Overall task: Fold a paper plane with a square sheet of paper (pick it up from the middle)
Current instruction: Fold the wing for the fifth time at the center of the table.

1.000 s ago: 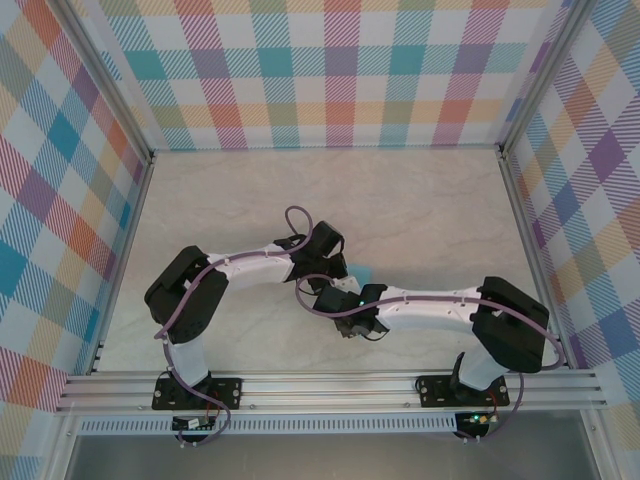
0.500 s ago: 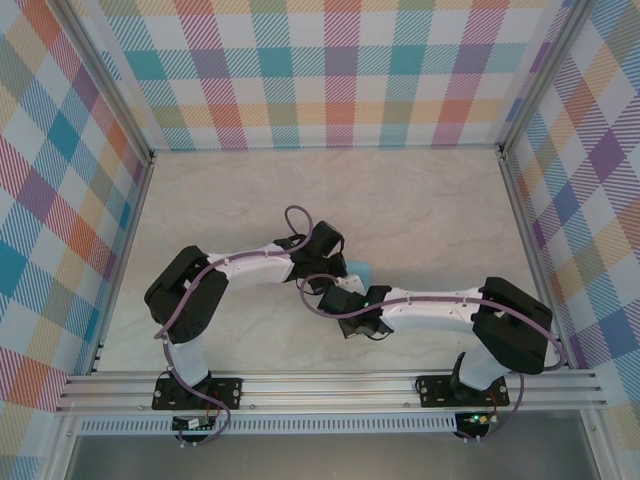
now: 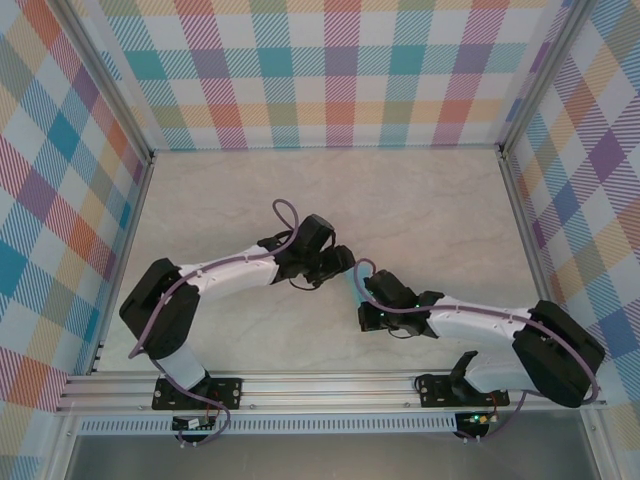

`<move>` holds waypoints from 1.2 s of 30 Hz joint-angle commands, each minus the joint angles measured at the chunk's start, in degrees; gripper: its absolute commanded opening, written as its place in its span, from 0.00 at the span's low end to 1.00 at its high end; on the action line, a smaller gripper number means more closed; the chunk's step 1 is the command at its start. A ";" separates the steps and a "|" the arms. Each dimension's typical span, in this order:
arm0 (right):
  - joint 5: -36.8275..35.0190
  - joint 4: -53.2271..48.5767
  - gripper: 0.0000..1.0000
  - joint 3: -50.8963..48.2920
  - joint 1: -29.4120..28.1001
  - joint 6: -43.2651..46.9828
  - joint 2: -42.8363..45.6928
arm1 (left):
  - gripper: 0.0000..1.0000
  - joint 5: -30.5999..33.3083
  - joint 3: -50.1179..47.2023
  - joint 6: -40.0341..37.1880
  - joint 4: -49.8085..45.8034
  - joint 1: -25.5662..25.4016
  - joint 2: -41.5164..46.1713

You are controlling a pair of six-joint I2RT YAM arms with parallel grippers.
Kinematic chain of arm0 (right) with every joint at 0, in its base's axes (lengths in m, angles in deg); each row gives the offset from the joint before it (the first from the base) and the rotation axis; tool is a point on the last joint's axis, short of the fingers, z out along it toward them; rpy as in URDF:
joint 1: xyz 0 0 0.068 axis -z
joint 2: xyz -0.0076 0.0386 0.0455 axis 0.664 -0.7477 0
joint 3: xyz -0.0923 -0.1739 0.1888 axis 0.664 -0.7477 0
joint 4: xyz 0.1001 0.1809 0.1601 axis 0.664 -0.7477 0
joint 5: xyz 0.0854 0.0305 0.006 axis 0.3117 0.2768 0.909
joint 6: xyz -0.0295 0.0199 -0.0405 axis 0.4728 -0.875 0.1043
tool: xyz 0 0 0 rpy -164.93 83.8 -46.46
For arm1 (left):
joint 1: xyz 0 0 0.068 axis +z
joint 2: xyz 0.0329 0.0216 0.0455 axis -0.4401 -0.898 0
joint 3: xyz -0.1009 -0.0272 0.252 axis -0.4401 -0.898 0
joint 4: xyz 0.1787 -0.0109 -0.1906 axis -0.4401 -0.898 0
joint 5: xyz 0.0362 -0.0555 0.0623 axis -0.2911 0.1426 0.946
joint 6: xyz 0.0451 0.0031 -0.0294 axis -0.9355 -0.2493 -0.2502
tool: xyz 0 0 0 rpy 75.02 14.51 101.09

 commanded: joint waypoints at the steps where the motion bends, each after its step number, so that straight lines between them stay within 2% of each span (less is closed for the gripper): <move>1: 9.51 8.18 0.02 -2.85 3.37 -2.09 2.08 | 0.58 -0.52 -2.28 -1.05 3.68 0.71 1.23; 5: 16.07 9.97 0.03 -4.70 8.61 -2.93 2.82 | 0.44 -3.88 -3.15 -1.66 7.34 0.49 -0.32; 11: 23.36 9.47 0.04 -4.53 13.37 -2.11 1.96 | 0.32 -9.06 -2.12 -3.20 12.32 -0.90 -4.77; 14: 26.36 9.34 0.04 -4.23 15.28 -1.50 0.89 | 0.31 -10.46 -1.47 -3.03 13.98 -1.51 -7.35; 26: 27.36 7.34 0.06 -3.39 17.21 -0.42 -0.41 | 0.32 -12.95 0.45 -2.85 19.37 -2.77 -13.80; 31: 23.62 0.40 0.19 -2.13 17.22 0.44 2.48 | 0.32 -12.20 0.49 -3.46 20.05 -2.75 -14.70; 33: 22.21 -1.98 0.30 -1.64 17.22 0.82 3.76 | 0.32 -12.20 0.43 -3.60 20.42 -2.74 -15.04; 36: 20.85 -4.09 0.35 -1.00 17.13 1.23 4.12 | 0.32 -12.11 0.79 -3.80 20.12 -2.74 -15.43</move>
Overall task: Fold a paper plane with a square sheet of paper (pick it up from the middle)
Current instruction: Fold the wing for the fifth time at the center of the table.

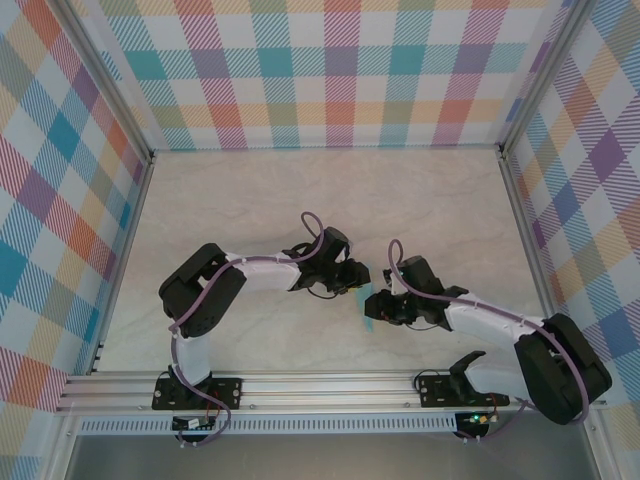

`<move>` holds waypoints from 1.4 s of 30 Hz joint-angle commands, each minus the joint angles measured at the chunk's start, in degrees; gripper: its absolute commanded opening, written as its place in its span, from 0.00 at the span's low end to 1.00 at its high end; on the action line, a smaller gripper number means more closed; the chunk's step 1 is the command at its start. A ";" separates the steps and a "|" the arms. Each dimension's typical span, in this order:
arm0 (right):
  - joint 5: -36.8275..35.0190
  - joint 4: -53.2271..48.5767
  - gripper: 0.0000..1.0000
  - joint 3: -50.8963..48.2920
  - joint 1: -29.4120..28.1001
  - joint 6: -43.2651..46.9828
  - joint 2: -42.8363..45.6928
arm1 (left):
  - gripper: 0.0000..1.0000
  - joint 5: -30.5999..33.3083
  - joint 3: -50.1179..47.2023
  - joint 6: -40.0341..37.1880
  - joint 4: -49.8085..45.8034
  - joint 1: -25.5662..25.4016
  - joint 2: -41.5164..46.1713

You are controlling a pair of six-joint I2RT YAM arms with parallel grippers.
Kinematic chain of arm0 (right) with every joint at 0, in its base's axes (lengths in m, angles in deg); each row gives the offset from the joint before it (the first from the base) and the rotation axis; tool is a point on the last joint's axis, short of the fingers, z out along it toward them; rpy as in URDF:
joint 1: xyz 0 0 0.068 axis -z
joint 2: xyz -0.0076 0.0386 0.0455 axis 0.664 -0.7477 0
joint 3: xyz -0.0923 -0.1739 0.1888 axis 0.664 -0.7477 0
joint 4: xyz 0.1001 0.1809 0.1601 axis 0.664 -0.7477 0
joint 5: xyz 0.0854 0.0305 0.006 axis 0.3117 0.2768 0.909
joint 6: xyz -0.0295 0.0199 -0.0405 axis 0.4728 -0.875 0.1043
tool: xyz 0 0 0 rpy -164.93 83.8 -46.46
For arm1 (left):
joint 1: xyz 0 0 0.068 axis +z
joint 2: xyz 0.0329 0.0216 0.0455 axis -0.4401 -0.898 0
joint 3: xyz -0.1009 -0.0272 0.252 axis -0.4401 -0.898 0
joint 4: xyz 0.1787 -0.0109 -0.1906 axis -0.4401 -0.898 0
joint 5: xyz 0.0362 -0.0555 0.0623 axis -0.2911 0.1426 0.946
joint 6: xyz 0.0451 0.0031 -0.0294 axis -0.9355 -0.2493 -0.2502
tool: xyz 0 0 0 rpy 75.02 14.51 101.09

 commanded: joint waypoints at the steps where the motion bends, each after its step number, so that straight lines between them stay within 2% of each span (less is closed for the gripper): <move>1: -2.13 -4.49 0.36 1.95 0.33 1.64 0.45 | 0.32 -0.27 1.83 -1.23 1.13 -0.48 -1.25; 5: -0.49 -3.96 0.33 2.89 0.28 1.70 -3.00 | 0.31 -0.08 2.09 -1.66 0.31 -0.44 -1.39; 15: -2.86 -5.19 0.20 3.83 0.26 1.35 -7.02 | 0.31 -0.46 3.23 -2.67 -1.51 -0.45 -1.84; 23: -1.70 -4.47 0.16 4.23 0.27 1.34 -10.09 | 0.31 -0.24 4.02 -3.03 -3.71 -0.49 -2.52; 30: -0.46 -4.35 0.16 4.53 0.28 1.13 -10.59 | 0.31 0.00 4.02 -3.11 -4.69 -0.51 -2.46; 36: 1.43 -5.07 0.21 4.75 0.28 1.01 -6.04 | 0.30 0.92 3.98 -3.50 -6.61 -0.49 -2.37; 42: 1.39 -6.00 0.18 5.41 0.27 1.32 -6.32 | 0.30 1.17 4.44 -3.64 -7.23 -0.46 -2.50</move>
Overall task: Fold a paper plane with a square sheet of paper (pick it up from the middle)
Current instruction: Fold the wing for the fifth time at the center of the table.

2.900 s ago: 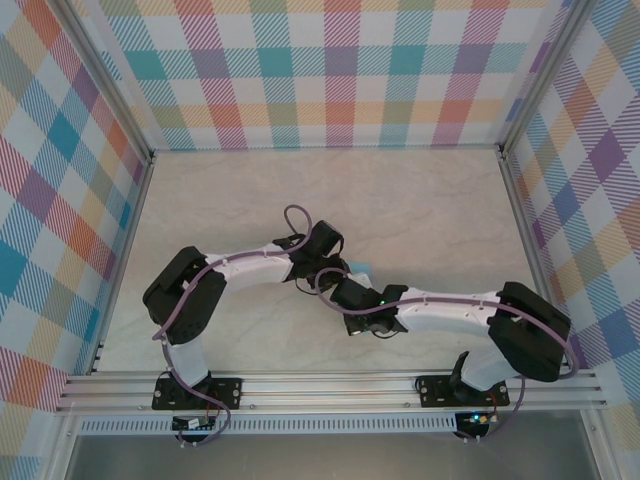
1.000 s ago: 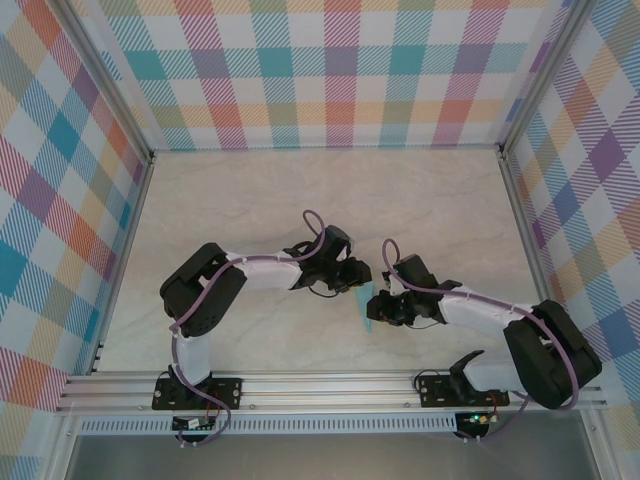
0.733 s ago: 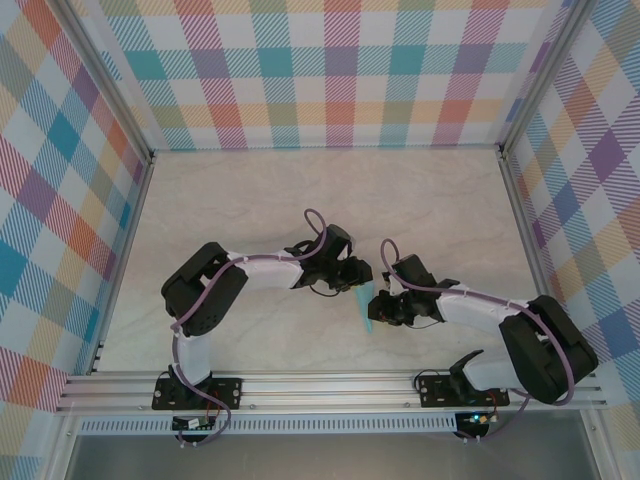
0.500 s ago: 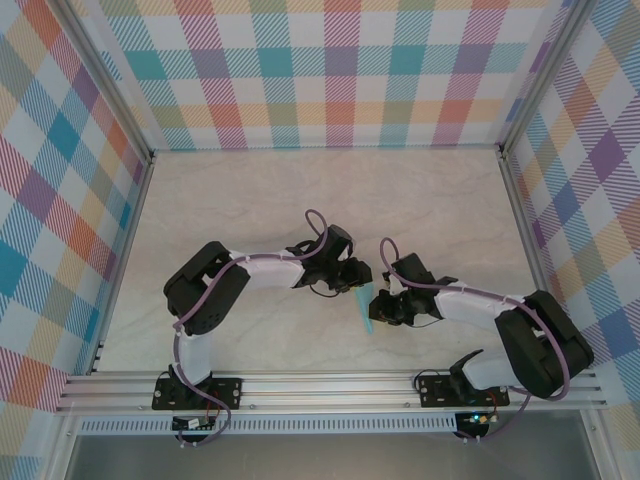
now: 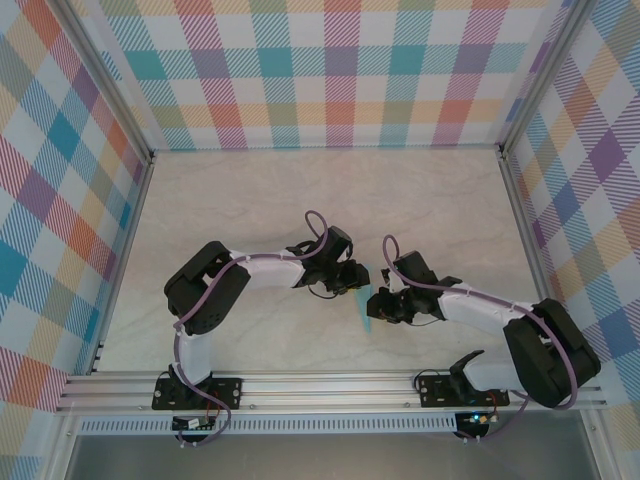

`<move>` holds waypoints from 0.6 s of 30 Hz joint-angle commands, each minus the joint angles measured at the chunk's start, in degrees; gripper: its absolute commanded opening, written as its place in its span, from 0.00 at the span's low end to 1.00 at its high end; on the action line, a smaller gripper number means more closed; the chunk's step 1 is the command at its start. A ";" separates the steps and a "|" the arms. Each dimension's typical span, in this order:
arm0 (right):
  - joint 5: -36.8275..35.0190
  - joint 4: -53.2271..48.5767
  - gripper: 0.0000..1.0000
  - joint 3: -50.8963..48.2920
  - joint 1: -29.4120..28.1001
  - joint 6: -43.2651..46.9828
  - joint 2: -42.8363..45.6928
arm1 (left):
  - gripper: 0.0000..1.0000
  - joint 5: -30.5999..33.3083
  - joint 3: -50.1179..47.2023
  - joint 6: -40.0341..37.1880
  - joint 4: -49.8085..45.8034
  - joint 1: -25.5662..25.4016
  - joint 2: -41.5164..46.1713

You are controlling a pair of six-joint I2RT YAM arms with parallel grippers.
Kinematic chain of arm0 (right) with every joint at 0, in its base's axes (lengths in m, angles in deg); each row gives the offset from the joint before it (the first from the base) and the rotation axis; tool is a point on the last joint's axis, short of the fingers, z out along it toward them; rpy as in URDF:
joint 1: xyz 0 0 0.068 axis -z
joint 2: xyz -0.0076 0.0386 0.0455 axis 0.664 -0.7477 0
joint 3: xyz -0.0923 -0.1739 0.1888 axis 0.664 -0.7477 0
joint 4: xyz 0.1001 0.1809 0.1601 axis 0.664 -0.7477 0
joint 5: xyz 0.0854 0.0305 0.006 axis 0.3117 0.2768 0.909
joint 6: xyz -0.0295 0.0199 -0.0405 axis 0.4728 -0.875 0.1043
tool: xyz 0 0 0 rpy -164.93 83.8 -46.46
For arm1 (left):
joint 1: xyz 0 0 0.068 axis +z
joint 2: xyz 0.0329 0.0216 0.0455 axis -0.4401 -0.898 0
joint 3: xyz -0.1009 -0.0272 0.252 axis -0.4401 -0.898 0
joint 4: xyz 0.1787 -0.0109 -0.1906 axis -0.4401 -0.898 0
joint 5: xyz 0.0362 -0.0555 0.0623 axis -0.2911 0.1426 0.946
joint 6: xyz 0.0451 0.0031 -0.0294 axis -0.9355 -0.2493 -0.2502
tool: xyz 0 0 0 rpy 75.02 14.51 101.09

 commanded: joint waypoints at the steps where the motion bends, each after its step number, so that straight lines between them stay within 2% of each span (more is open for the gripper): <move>1: 1.04 -1.00 0.17 1.52 -0.31 0.36 -1.14 | 0.30 0.45 1.53 -0.93 -2.00 -0.43 -0.73; 9: -1.82 -3.25 0.10 3.31 -0.33 0.15 -5.45 | 0.30 -0.08 2.31 -1.51 -2.23 -0.47 -1.38; 18: -1.71 -6.69 0.12 4.27 -0.35 0.51 -4.91 | 0.30 -0.39 3.29 -2.08 -3.89 -0.45 -3.17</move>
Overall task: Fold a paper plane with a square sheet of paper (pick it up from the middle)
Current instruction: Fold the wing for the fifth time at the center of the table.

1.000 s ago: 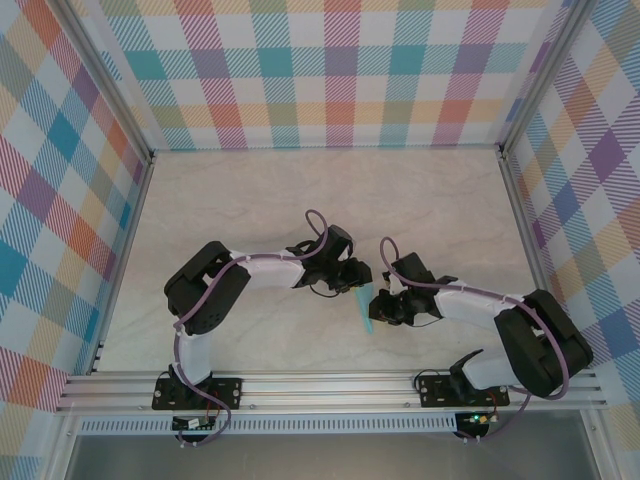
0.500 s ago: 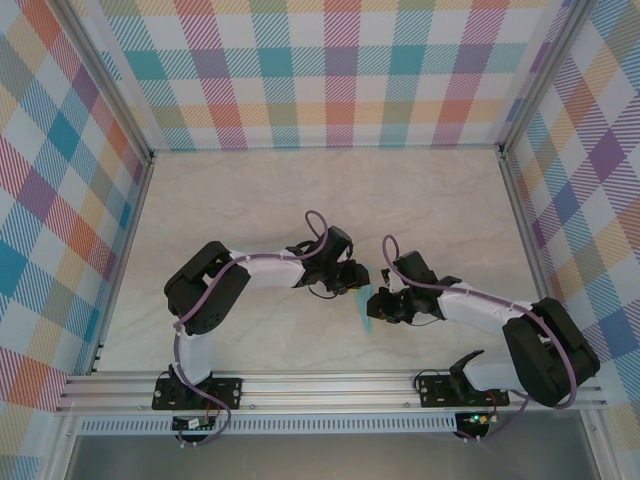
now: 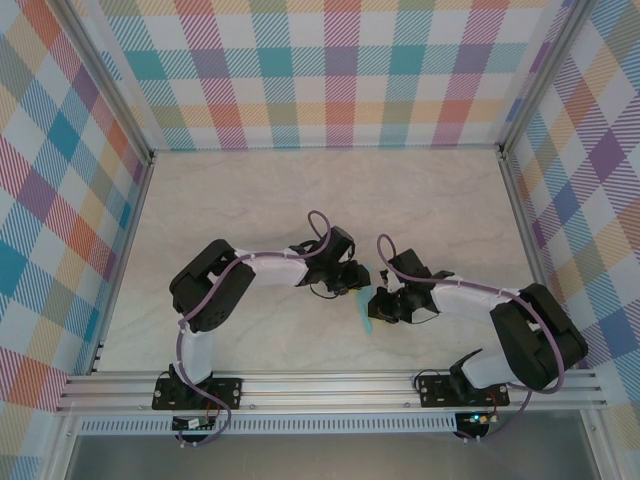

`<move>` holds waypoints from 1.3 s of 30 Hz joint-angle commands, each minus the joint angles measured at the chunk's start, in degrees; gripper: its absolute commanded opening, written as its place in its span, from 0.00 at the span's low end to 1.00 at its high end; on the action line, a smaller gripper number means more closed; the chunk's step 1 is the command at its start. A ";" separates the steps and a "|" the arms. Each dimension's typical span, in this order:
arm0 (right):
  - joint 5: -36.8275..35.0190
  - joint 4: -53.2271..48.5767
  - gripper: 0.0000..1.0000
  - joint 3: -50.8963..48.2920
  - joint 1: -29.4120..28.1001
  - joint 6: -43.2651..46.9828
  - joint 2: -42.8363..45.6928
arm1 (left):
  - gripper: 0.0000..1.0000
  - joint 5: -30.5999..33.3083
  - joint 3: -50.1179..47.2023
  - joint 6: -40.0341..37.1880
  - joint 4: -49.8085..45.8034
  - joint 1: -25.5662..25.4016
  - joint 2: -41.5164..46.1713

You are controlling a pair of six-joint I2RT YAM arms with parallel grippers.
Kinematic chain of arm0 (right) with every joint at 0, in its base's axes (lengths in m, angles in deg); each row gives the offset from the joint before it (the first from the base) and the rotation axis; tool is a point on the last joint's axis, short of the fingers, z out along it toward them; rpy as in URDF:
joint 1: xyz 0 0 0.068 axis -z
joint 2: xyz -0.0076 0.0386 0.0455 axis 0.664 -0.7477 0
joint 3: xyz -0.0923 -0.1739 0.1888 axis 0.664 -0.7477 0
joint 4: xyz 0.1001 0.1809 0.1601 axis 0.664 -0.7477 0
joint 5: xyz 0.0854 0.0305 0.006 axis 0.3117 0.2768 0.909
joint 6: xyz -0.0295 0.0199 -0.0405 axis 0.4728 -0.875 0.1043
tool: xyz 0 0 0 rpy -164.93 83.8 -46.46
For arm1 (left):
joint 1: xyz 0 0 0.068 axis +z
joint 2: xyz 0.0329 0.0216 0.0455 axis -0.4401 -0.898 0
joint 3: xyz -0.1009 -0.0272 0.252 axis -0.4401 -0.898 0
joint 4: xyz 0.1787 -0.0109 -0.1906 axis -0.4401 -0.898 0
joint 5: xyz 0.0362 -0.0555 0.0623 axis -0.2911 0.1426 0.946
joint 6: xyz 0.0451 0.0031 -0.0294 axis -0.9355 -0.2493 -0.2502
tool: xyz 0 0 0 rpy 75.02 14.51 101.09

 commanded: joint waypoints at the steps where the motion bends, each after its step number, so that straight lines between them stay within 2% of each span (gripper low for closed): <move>1: -1.47 -5.11 0.13 1.67 -0.38 0.29 1.95 | 0.29 -0.31 1.65 -1.45 -2.57 -0.42 -1.16; 6: -4.33 -7.99 0.14 1.48 -0.31 -1.04 10.28 | 0.29 -0.52 1.74 -2.20 -3.08 -0.43 -1.25; 9: 0.35 -5.34 0.12 1.17 -0.38 -2.03 12.61 | 0.29 -0.53 1.74 -2.42 -3.31 -0.40 -1.14; 16: 10.60 1.88 0.09 3.41 -1.03 -3.78 6.19 | 0.29 -0.78 1.87 -2.64 -3.15 -0.45 -1.07; 23: 8.13 1.54 0.07 3.29 -1.10 -3.32 -0.70 | 0.29 -1.18 2.25 -2.90 -3.38 -0.48 -1.04; 32: 9.80 5.34 0.08 -0.17 -1.01 -5.23 -3.47 | 0.29 -1.16 2.77 -3.56 -4.20 -0.40 -1.32; 39: 8.11 4.80 0.08 -1.83 -0.85 -5.61 -2.25 | 0.29 -1.19 3.06 -3.64 -4.38 -0.43 -1.38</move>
